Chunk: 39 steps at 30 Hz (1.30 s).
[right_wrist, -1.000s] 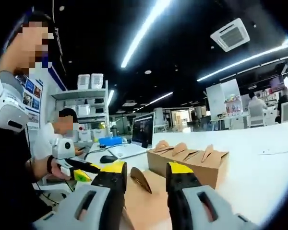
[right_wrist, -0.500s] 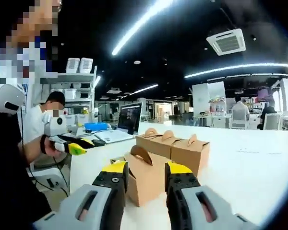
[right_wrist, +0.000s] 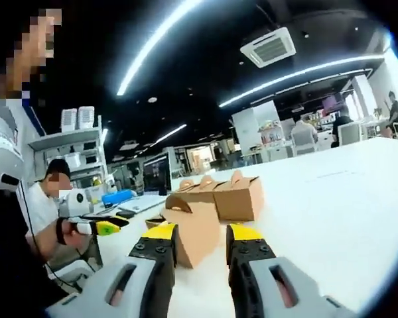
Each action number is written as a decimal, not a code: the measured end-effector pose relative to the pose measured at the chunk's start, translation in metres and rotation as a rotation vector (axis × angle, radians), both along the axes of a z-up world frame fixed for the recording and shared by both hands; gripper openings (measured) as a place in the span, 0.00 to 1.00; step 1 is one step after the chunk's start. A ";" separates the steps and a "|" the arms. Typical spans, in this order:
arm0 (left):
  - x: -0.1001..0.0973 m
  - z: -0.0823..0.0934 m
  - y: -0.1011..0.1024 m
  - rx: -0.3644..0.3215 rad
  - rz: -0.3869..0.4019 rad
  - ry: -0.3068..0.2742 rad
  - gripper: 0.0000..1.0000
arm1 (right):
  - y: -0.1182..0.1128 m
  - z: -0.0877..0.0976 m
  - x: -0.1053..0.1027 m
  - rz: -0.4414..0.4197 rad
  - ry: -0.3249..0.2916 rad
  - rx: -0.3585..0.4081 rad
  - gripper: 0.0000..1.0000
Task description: Pick up one paper box from the group, open the paper box, and remove the item inside
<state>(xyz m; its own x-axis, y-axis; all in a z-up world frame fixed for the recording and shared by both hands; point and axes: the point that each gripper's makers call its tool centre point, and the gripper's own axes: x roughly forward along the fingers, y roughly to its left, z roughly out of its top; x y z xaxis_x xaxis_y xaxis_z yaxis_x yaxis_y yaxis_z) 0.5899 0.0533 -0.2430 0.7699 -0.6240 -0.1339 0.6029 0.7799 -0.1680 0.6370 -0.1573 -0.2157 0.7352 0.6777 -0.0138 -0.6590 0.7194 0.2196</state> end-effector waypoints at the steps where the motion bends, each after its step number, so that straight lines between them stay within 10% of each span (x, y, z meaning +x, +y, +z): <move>1: -0.003 0.002 -0.002 -0.002 -0.011 -0.004 0.26 | -0.003 0.003 0.002 -0.008 -0.015 -0.014 0.28; 9: -0.014 0.018 -0.009 -0.030 -0.049 -0.033 0.19 | -0.016 0.037 0.015 -0.042 -0.062 0.024 0.27; 26: 0.003 0.003 -0.002 0.144 -0.099 0.035 0.23 | 0.022 -0.002 -0.004 0.062 -0.012 -0.046 0.27; 29: 0.001 0.004 -0.011 0.137 -0.209 0.074 0.22 | 0.018 -0.003 -0.005 0.051 -0.015 -0.065 0.27; 39: 0.053 0.020 -0.005 0.122 -0.195 0.053 0.30 | 0.014 -0.008 -0.008 0.052 0.022 -0.042 0.27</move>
<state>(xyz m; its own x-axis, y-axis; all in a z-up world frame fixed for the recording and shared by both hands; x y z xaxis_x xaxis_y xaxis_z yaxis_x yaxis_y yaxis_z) 0.6428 0.0485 -0.2227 0.6264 -0.7367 -0.2550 0.7368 0.6663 -0.1150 0.6290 -0.1429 -0.2237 0.6982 0.7135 -0.0589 -0.6910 0.6931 0.2053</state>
